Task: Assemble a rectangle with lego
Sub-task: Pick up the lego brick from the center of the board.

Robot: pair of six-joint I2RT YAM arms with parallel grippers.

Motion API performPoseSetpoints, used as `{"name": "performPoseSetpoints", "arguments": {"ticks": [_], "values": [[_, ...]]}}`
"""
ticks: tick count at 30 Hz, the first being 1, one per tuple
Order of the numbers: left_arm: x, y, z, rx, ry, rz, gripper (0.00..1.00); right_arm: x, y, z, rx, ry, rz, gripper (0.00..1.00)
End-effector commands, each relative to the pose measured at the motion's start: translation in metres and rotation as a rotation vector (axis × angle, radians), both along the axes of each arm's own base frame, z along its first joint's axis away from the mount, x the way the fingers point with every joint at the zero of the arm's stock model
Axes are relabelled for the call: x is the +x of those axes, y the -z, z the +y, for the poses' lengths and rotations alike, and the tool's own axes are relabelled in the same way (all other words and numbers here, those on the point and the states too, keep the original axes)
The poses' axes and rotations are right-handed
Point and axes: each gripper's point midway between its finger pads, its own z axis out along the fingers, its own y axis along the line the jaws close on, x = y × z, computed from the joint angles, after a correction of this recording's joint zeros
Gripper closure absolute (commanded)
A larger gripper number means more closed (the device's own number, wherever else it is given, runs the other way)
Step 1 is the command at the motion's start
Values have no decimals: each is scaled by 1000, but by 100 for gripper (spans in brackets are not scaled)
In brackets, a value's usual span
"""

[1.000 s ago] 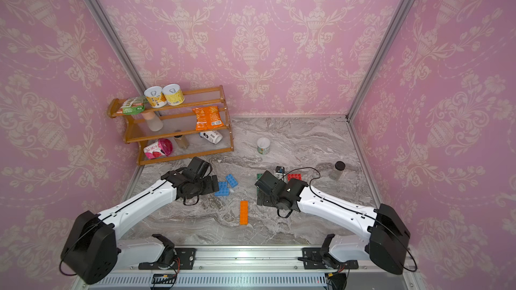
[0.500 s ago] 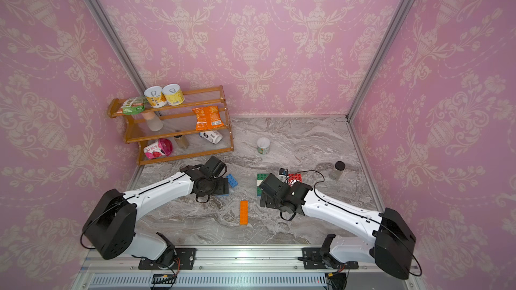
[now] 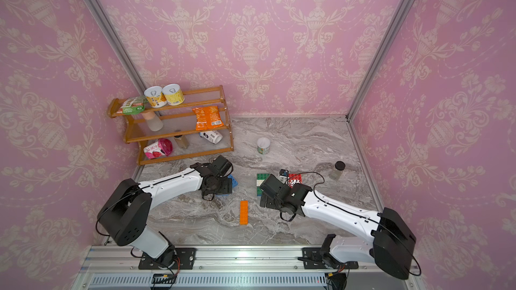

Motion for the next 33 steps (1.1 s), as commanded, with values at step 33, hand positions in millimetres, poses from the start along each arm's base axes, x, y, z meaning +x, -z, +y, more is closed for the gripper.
{"name": "performPoseSetpoints", "arguments": {"ticks": [33], "values": [[-3, 25, 6, 96, -54, 22, 49, -2, 7, -6, 7, 12, 11, 0]]}}
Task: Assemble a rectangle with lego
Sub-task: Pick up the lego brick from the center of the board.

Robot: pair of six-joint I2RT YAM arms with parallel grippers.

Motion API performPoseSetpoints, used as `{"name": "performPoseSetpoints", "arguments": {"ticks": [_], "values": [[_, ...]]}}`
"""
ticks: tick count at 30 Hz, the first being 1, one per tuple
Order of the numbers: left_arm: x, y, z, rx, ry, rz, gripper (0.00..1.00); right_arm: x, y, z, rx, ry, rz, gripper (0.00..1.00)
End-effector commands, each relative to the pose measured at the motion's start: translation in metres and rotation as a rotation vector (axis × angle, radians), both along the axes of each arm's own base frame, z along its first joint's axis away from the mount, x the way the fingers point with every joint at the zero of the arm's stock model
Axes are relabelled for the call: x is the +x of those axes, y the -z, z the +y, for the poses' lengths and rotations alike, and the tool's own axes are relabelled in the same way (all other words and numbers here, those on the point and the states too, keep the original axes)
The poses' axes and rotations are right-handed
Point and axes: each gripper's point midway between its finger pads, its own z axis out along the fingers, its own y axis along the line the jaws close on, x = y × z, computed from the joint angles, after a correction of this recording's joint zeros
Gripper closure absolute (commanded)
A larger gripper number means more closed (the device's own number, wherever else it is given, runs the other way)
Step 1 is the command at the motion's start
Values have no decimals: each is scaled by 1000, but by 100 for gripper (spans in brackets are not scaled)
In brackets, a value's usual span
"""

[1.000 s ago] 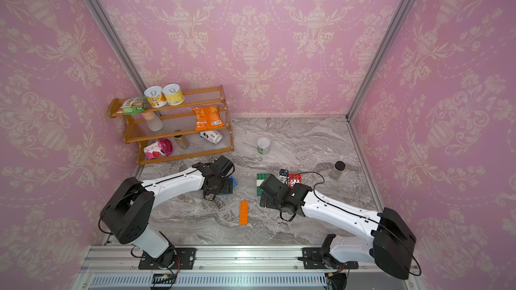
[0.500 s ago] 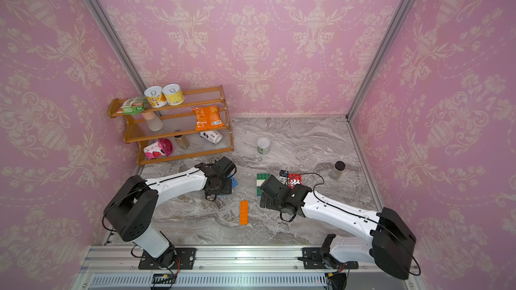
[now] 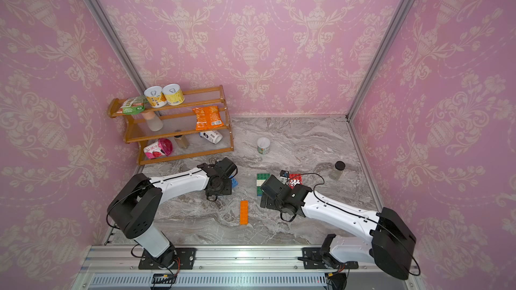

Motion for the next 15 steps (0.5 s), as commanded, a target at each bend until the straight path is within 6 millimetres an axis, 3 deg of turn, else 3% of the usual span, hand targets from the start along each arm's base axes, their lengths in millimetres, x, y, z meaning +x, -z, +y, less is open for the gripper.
{"name": "performPoseSetpoints", "arguments": {"ticks": [1, 8, 15], "values": [[-6, 8, 5, 32, -17, 16, 53, -1, -2, -7, -5, 12, -5, 0], [-8, -23, 2, -1, -33, -39, 77, -3, -16, -24, -58, 16, -41, 0], [-25, -63, -18, -91, -61, -138, 87, -10, -20, -55, -181, 25, -39, 0]]}}
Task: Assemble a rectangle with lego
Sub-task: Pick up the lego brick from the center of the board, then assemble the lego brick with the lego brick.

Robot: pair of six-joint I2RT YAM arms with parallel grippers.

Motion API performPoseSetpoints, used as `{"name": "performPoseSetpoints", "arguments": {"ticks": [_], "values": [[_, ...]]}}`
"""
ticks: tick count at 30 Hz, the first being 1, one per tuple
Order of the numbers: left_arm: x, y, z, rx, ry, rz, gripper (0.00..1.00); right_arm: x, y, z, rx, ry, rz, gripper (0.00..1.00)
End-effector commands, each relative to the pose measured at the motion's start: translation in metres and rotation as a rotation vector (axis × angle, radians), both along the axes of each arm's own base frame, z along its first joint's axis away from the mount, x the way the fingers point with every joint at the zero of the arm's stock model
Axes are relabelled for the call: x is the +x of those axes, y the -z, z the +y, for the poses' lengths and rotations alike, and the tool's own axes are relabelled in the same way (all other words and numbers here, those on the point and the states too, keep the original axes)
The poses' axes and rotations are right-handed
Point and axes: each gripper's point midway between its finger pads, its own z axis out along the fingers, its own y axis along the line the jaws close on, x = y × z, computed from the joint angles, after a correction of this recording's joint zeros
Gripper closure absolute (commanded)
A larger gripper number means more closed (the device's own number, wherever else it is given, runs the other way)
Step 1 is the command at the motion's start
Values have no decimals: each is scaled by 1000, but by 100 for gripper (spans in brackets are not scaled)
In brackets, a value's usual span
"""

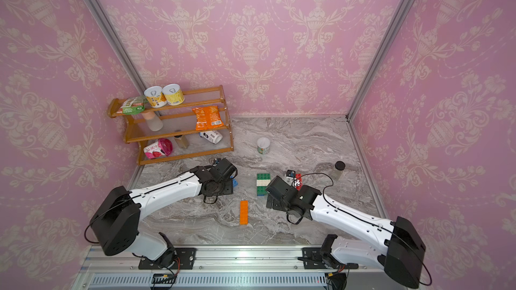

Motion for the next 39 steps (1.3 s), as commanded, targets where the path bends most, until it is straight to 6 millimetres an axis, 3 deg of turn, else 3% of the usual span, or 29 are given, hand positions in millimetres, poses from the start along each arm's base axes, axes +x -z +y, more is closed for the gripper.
{"name": "performPoseSetpoints", "arguments": {"ticks": [1, 7, 18, 22, 29, 39], "values": [[-13, -15, -2, -12, -57, -36, 89, -4, -4, -29, -135, 5, 8, 0], [-33, -25, -37, -56, -36, -96, 96, -9, -5, -57, -269, -7, 42, 0], [-62, -13, -97, -24, 63, -80, 100, -16, 4, -95, -275, 30, 59, 0], [-65, -14, -102, -12, 59, -90, 100, -20, 9, -103, -261, 43, 70, 0], [-74, -11, -95, 10, 34, -67, 100, -19, 9, -91, -173, 31, 57, 0], [-89, -4, -107, 10, 73, 26, 100, -17, 4, -105, -272, 32, 62, 0]]}}
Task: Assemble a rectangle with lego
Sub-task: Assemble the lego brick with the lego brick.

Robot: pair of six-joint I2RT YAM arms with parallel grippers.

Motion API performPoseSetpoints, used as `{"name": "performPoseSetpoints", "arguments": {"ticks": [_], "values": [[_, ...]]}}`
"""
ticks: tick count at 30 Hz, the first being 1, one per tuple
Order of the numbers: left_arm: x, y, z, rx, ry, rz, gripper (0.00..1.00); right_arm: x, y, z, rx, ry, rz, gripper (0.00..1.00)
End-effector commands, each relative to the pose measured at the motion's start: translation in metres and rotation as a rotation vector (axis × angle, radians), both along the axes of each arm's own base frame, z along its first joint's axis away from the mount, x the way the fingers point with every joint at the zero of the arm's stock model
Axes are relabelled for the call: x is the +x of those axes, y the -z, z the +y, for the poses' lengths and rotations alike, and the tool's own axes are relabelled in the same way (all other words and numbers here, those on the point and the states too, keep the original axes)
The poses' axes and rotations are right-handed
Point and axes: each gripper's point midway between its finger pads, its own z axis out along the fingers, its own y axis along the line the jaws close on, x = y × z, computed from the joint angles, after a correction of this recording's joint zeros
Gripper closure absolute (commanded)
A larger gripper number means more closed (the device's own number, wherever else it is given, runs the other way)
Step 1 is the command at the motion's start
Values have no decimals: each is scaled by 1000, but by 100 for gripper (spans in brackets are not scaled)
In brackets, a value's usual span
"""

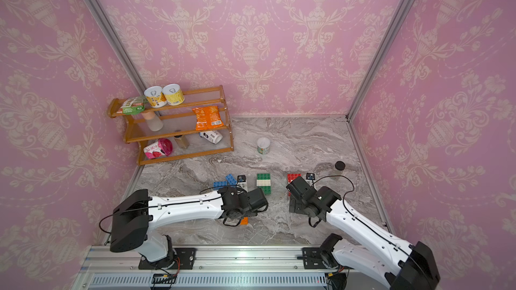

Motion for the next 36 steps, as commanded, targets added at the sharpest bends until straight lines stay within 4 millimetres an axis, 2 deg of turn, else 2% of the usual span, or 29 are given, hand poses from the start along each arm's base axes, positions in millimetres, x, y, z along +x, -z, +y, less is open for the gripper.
{"name": "performPoseSetpoints", "arguments": {"ticks": [1, 6, 13, 18, 25, 36], "values": [[-8, 4, -4, 17, -1, 44, 100, 0, -6, -13, -57, 13, -5, 0], [-7, 9, -7, 18, -3, 51, 100, 2, -11, -31, -85, 102, -27, 0], [-5, 17, -9, 33, -9, 63, 100, 7, -15, -44, -7, 190, -65, 0], [-5, 20, -8, 38, -14, 68, 100, 10, -18, -43, 41, 192, -81, 0], [-6, 25, -6, 40, -19, 89, 100, 11, -11, -38, 44, 167, -50, 0], [-4, 27, 0, 62, -27, 89, 100, 12, -15, -37, 64, 162, -77, 0]]}}
